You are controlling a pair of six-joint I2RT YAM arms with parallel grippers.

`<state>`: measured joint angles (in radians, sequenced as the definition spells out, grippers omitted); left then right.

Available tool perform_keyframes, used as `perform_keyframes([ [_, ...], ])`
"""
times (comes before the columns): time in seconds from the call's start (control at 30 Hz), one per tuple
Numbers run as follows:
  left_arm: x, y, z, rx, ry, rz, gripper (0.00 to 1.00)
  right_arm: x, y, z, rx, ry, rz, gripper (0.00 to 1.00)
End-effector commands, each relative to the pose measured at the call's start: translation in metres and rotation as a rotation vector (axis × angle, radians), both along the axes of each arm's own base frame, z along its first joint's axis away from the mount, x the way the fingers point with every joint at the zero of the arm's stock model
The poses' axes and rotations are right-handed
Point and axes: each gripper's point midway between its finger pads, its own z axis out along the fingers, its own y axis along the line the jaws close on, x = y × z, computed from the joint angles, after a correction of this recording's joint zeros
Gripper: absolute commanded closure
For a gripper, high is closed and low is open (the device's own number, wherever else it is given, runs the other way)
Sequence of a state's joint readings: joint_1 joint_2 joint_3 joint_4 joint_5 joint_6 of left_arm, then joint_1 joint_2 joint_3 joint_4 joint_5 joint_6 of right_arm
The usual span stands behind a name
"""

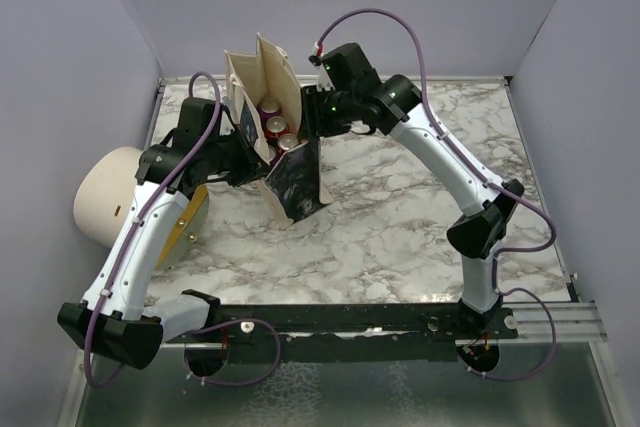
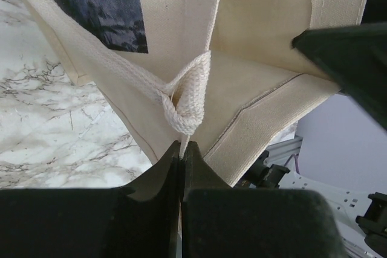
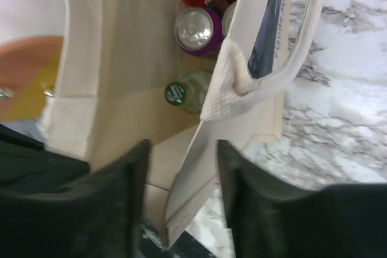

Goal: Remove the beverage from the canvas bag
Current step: Move the canvas bag to the center of the board.

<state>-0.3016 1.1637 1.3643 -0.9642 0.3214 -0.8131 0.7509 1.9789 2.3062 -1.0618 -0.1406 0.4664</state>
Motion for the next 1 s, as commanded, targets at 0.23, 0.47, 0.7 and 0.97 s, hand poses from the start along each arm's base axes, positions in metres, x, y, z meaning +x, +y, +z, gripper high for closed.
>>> perform_keyframes([
  [0.23,-0.021,-0.013,0.011,-0.041,0.048,-0.098,1.0,-0.055,-0.023,0.001,-0.08,-0.015,0.091,0.95],
  [0.47,-0.044,-0.005,-0.001,-0.019,0.09,-0.111,1.0,-0.108,-0.046,-0.006,-0.051,0.059,0.136,0.98],
  [0.7,-0.065,0.005,-0.015,0.002,0.145,-0.084,1.0,-0.185,-0.048,-0.024,0.011,0.091,0.302,0.94],
  [0.97,-0.078,0.022,-0.028,0.065,0.177,-0.01,1.0,-0.189,-0.064,-0.033,0.016,0.063,0.254,0.76],
])
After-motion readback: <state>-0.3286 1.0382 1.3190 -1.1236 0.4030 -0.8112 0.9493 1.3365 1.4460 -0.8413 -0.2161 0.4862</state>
